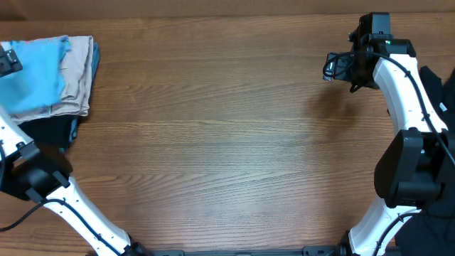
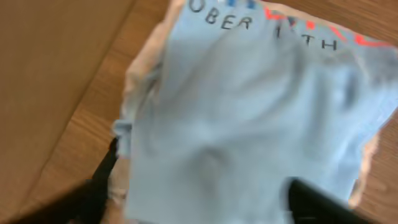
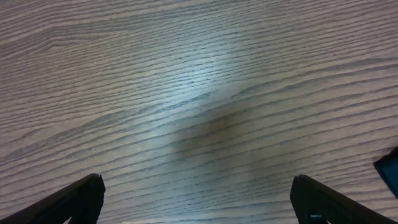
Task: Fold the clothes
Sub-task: 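Lift the folded shirt with left gripper and carry it to the left clothes stack, then lower the shirt onto the stack and release with left gripper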
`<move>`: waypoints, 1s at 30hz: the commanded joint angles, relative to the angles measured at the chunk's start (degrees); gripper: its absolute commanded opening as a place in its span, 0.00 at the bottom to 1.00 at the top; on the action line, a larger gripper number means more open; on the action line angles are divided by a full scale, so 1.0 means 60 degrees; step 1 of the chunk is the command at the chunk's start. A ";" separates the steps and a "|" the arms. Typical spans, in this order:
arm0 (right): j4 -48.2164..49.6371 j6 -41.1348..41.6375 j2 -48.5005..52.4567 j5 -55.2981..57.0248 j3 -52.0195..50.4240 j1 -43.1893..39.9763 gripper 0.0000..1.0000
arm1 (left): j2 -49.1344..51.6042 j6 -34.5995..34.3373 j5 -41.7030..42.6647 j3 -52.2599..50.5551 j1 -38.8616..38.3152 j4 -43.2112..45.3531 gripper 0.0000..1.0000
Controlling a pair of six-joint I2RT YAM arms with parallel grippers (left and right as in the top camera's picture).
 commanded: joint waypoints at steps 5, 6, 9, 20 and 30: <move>0.0026 0.0047 -0.0401 0.0055 0.0229 -0.0029 1.00 | -0.0546 -0.1228 0.4328 0.0091 0.0412 0.0244 0.48; 0.0026 0.0047 -0.0401 0.0055 0.0229 -0.0029 1.00 | -0.0459 -0.1464 0.5464 0.0084 0.0361 0.0503 0.04; 0.0026 0.0047 -0.0401 0.0055 0.0229 -0.0029 1.00 | -0.0273 -0.2375 0.5224 0.0066 0.0138 0.1464 0.04; 0.0026 0.0047 -0.0401 0.0055 0.0229 -0.0029 1.00 | 0.2550 -0.2171 0.5712 0.0022 -0.0178 0.0729 0.04; 0.0026 0.0047 -0.0401 0.0055 0.0229 -0.0029 1.00 | 0.2124 -0.1100 0.7136 0.0280 -0.0036 -0.0678 0.04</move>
